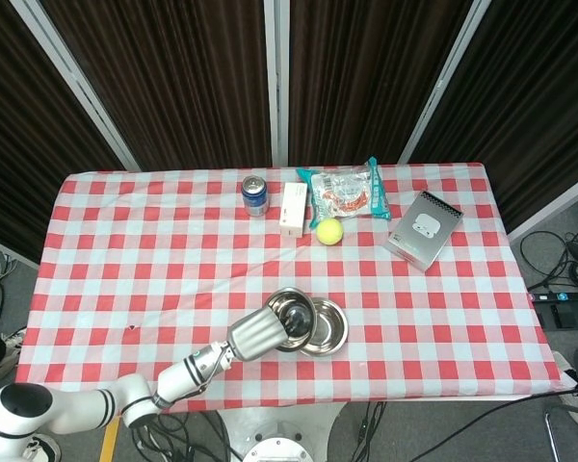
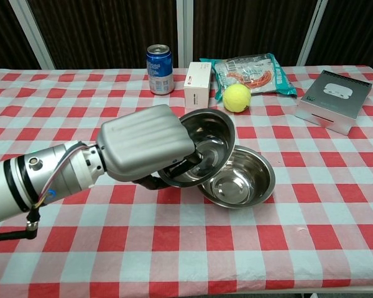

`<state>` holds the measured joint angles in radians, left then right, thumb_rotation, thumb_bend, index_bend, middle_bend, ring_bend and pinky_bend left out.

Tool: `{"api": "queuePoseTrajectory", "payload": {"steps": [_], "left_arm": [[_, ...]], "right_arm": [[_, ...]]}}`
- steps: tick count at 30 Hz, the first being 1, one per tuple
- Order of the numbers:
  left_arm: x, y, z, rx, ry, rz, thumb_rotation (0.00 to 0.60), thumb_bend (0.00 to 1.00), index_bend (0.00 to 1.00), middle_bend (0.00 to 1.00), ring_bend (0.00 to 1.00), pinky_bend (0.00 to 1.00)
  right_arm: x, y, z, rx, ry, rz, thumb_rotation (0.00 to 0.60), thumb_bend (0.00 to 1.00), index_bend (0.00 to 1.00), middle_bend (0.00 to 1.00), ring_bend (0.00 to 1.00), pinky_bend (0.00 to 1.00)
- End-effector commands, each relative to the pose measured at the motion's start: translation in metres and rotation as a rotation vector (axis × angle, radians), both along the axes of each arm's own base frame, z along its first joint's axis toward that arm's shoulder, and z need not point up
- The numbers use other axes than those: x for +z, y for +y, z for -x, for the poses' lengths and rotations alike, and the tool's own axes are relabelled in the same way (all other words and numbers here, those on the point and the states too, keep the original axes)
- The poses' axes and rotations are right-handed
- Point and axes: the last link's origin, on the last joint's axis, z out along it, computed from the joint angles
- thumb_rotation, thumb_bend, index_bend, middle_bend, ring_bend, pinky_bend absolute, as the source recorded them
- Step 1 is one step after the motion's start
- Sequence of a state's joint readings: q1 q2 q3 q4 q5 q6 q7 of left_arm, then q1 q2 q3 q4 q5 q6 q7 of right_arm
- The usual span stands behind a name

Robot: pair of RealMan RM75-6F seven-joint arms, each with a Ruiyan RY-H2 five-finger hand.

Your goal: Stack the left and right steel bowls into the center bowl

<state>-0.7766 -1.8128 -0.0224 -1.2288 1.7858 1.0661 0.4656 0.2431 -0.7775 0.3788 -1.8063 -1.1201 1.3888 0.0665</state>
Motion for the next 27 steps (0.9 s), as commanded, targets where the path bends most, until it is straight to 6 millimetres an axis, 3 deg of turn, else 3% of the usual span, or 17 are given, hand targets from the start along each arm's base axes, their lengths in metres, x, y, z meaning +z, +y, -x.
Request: {"api": "queuePoseTrajectory", "payload": {"steps": [1,14,27], "left_arm": [[-0.001,0.000,-0.004,0.001,0.003,0.003,0.600,0.38,0.71,0.72,0.85,0.93],[-0.015,0.006,-0.034,-0.017,-0.001,0.008,0.600,0.38,0.71,0.72,0.85,0.93],[-0.031,-0.007,-0.031,0.008,0.012,0.030,0.600,0.38,0.71,0.72,0.85,0.93]], "right_arm": [[0.002,0.001,-0.001,0.004,-0.019,0.005,0.600,0.04,0.27,0.30,0.19,0.14],[0.011,0.003,-0.006,0.013,-0.052,0.030,0.600,0.04,0.27,0.30,0.19,0.14],[0.011,0.003,-0.004,0.009,-0.059,0.027,0.600,0.04,0.27,0.31,0.19,0.14]]}}
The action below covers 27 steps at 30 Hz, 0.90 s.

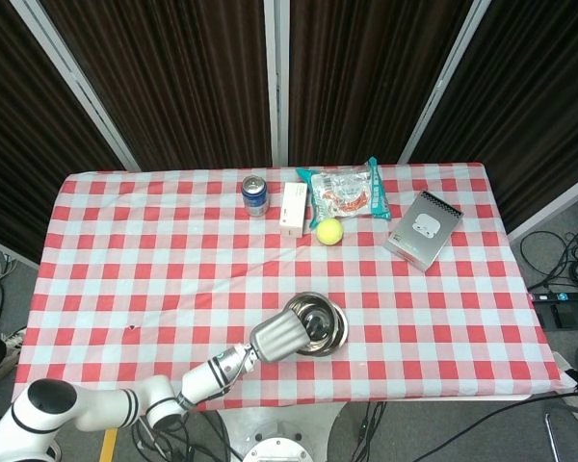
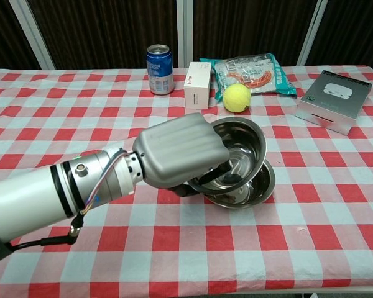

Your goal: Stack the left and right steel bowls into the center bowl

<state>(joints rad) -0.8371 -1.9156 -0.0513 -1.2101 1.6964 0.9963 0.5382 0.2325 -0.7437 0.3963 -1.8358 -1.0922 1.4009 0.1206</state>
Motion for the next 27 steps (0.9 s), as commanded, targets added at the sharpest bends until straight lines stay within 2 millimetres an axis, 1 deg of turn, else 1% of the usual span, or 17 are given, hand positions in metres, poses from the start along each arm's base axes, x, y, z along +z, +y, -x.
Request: {"api": "queuePoseTrajectory", "payload": {"steps": [1,2,4,6,8,11,15,18,20,21,24,27], "left_arm": [[-0.003,-0.001,0.001,0.005,-0.002,0.001,0.600,0.38,0.71,0.72,0.85,0.93],[-0.003,-0.002,0.001,0.009,-0.005,0.002,0.600,0.38,0.71,0.72,0.85,0.93],[-0.004,-0.001,0.004,0.007,0.007,-0.001,0.600,0.37,0.65,0.69,0.84,0.93],[-0.003,0.000,0.005,0.006,0.017,0.003,0.600,0.32,0.52,0.61,0.83,0.93],[-0.001,0.003,0.005,0.011,0.014,0.009,0.600,0.27,0.43,0.56,0.82,0.92],[0.003,0.007,0.003,0.014,0.002,0.007,0.600,0.23,0.34,0.51,0.82,0.92],[0.012,0.012,0.002,0.012,0.000,-0.005,0.600,0.21,0.33,0.49,0.81,0.92],[0.024,0.018,0.006,0.019,0.001,-0.038,0.600,0.20,0.33,0.49,0.81,0.92],[0.035,0.024,0.012,0.034,0.008,-0.072,0.600,0.20,0.33,0.49,0.80,0.92],[0.041,0.027,0.015,0.043,0.014,-0.092,0.600,0.20,0.33,0.49,0.80,0.92],[0.067,0.041,0.036,0.098,0.022,-0.172,0.600,0.19,0.33,0.48,0.78,0.91],[0.103,0.059,0.066,0.191,0.009,-0.277,0.600,0.19,0.33,0.48,0.74,0.87]], "right_arm": [[0.000,0.000,0.001,0.001,-0.005,0.003,0.600,0.04,0.27,0.31,0.19,0.14],[0.001,0.000,0.001,0.005,-0.009,0.008,0.600,0.04,0.27,0.31,0.19,0.14],[0.002,0.000,0.000,0.024,-0.031,0.023,0.600,0.04,0.28,0.31,0.19,0.14],[0.002,0.001,-0.001,0.041,-0.058,0.030,0.600,0.04,0.29,0.32,0.19,0.14],[0.004,0.001,-0.001,0.054,-0.072,0.037,0.600,0.02,0.29,0.32,0.19,0.14],[0.006,0.002,-0.001,0.068,-0.080,0.056,0.600,0.02,0.29,0.32,0.19,0.14],[0.007,0.003,-0.001,0.071,-0.088,0.068,0.600,0.02,0.29,0.32,0.19,0.14],[0.006,0.003,-0.001,0.065,-0.087,0.062,0.600,0.02,0.29,0.32,0.19,0.14],[0.004,0.003,0.000,0.064,-0.087,0.055,0.600,0.02,0.29,0.32,0.19,0.14],[0.003,0.003,0.000,0.063,-0.087,0.051,0.600,0.02,0.29,0.32,0.19,0.14],[-0.002,0.004,0.001,0.058,-0.077,0.029,0.600,0.02,0.29,0.32,0.19,0.14],[-0.011,0.006,0.003,0.051,-0.062,-0.006,0.600,0.02,0.29,0.32,0.19,0.15]]}}
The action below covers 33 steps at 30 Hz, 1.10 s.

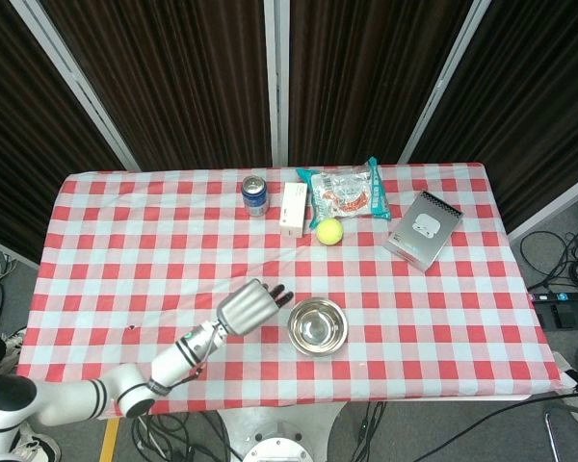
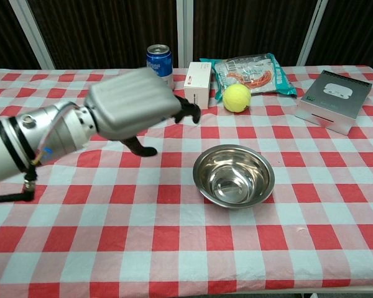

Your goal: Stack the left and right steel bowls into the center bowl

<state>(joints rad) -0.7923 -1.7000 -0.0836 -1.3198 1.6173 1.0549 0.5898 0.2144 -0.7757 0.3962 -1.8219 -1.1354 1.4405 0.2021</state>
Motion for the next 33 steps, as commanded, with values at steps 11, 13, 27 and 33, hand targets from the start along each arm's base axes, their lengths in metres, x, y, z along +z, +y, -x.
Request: {"api": "queuePoseTrajectory", "payload": {"steps": [11,13,27,33], "left_arm": [[0.152,-0.013,0.155,0.530,-0.293,-0.354,0.600,0.16,0.29,0.26,0.23,0.36],[0.161,-0.026,0.170,0.587,-0.350,-0.364,0.600,0.16,0.26,0.23,0.19,0.32],[0.192,-0.088,0.240,0.735,-0.440,-0.428,0.600,0.16,0.25,0.22,0.19,0.25],[0.195,-0.098,0.247,0.759,-0.433,-0.420,0.600,0.16,0.25,0.22,0.19,0.25]], "right_arm": [[-0.084,0.019,0.029,0.038,0.239,-0.300,0.600,0.03,0.29,0.28,0.15,0.13],[-0.097,0.022,0.036,0.038,0.267,-0.330,0.600,0.03,0.27,0.24,0.11,0.10],[-0.149,0.055,0.100,-0.087,0.490,-0.494,0.600,0.05,0.03,0.05,0.00,0.00],[-0.151,0.061,0.106,-0.132,0.500,-0.515,0.600,0.06,0.03,0.03,0.00,0.00]]}}
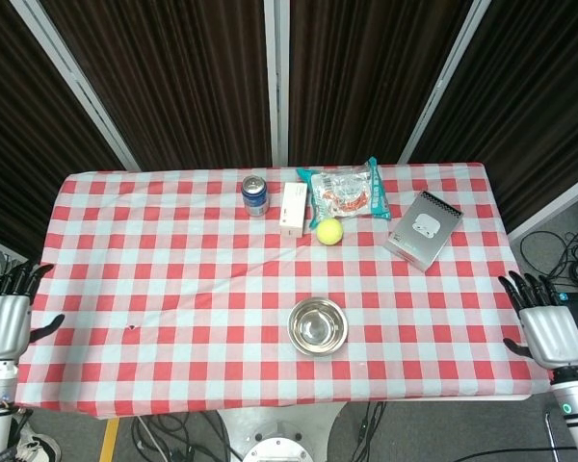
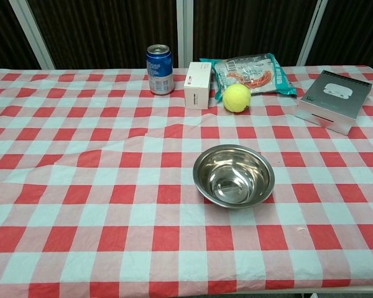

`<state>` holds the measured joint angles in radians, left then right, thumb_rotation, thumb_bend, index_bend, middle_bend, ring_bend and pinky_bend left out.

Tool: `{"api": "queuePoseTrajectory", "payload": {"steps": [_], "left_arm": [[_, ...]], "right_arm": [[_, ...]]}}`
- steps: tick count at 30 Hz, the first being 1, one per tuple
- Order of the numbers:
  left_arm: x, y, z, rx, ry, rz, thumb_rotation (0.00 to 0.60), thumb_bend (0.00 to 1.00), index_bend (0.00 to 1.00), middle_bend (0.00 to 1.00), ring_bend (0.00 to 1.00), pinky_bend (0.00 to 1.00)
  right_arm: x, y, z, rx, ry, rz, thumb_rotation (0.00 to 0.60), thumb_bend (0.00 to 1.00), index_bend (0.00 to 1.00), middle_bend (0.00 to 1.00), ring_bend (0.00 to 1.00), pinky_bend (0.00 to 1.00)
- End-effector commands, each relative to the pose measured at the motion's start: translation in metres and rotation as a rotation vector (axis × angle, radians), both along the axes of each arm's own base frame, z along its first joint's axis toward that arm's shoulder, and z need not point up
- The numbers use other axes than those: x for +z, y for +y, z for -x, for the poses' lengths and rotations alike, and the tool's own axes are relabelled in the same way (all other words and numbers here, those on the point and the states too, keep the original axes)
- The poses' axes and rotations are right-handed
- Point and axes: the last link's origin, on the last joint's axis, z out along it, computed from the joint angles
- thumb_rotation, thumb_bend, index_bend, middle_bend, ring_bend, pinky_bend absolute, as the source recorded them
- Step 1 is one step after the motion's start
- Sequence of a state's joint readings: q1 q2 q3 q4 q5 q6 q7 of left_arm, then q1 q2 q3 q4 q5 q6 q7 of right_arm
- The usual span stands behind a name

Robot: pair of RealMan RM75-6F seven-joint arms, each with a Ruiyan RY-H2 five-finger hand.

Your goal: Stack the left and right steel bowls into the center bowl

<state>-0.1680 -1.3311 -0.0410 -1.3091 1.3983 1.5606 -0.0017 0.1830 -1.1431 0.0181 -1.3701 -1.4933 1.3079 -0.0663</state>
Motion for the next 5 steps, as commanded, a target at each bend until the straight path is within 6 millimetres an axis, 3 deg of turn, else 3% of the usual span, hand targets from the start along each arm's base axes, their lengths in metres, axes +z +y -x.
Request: {"api": "queuePoseTrajectory", "payload": {"steps": [1,5], "left_arm": [[0.0011,-0.0026,0.0023,0.007,0.006,0.009,0.600,0.16,0.25,0.22,0.19,0.25],[0.0020,-0.0049,0.0091,0.040,0.007,0.023,0.600,0.16,0.25,0.22,0.19,0.24]], "right_arm": [[0.0003,0.0015,0.0011,-0.023,0.002,-0.002,0.600,0.06,0.03,0.03,0.00,0.00],[0.0004,-0.0014,-0.0007,-0.037,-0.004,0.006,0.600,0.06,0.03,0.03,0.00,0.00]]}}
